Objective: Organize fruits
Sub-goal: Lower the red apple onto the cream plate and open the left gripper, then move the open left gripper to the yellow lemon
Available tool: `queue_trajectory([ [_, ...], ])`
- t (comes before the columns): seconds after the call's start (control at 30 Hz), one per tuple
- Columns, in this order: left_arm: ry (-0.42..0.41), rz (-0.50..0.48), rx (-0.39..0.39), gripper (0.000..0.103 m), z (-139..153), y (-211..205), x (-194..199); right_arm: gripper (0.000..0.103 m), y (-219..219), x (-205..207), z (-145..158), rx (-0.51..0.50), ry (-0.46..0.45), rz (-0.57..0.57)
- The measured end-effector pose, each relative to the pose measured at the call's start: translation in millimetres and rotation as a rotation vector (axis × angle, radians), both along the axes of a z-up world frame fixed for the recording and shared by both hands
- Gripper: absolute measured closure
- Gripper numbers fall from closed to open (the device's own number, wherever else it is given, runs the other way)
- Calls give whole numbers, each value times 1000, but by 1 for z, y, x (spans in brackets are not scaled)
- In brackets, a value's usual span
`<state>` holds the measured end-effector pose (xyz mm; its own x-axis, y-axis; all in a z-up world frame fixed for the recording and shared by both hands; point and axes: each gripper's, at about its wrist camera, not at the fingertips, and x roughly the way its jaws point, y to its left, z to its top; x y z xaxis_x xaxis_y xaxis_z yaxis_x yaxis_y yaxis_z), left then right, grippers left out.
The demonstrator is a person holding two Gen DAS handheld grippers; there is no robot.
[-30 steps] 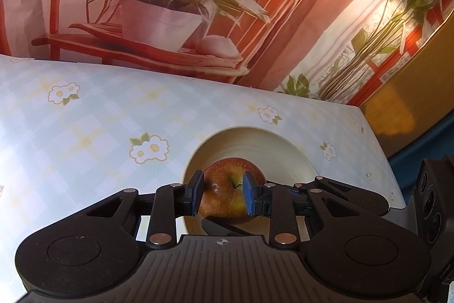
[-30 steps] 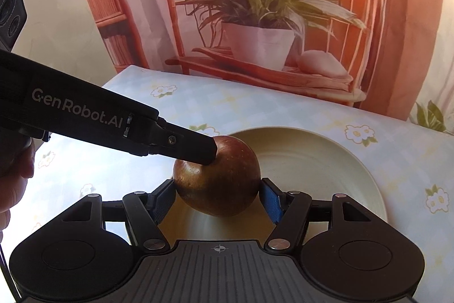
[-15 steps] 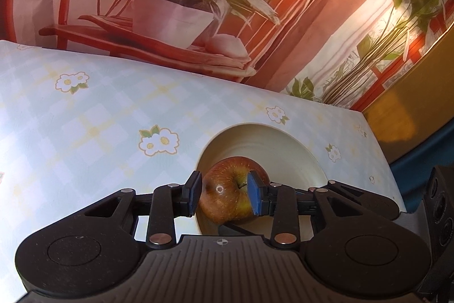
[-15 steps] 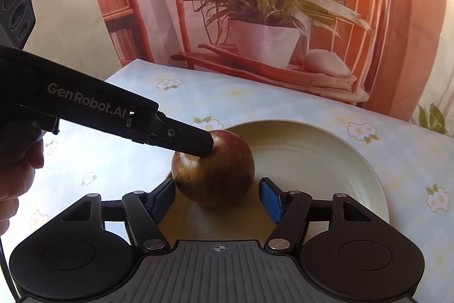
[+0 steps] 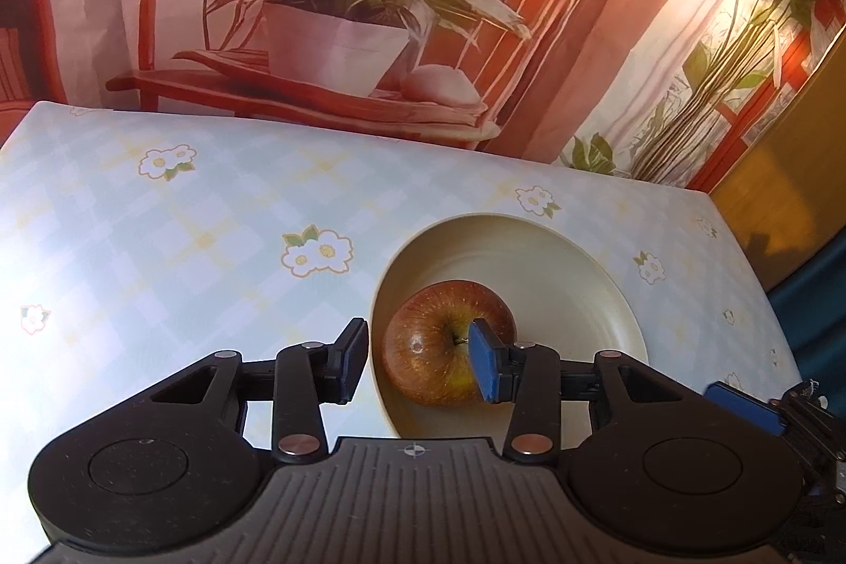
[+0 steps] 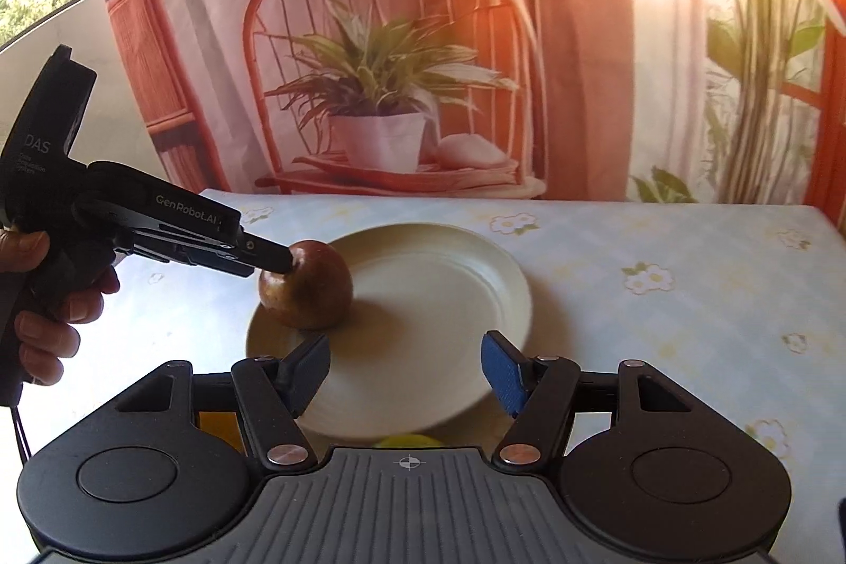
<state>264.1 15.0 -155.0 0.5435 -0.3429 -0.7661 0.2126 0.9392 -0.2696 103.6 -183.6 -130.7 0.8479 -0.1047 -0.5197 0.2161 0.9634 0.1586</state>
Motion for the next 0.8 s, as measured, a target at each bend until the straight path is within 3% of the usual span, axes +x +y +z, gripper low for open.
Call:
queue_trajectory([
  [0.17, -3, 41, 12, 56, 1, -1, -6, 42, -18, -47, -1, 9, -36, -99],
  [0.33, -56, 25, 96, 58, 11, -10, -20, 42, -31, -77, -5, 21, -31, -165],
  [0.53, -129, 2, 94, 58, 30, -6, -53, 42, -23, -89, -8, 24, -38, -157],
  [0.8, -139, -52, 84, 58, 40, 13, -106, 43, 3, -85, -9, 9, -23, -69],
])
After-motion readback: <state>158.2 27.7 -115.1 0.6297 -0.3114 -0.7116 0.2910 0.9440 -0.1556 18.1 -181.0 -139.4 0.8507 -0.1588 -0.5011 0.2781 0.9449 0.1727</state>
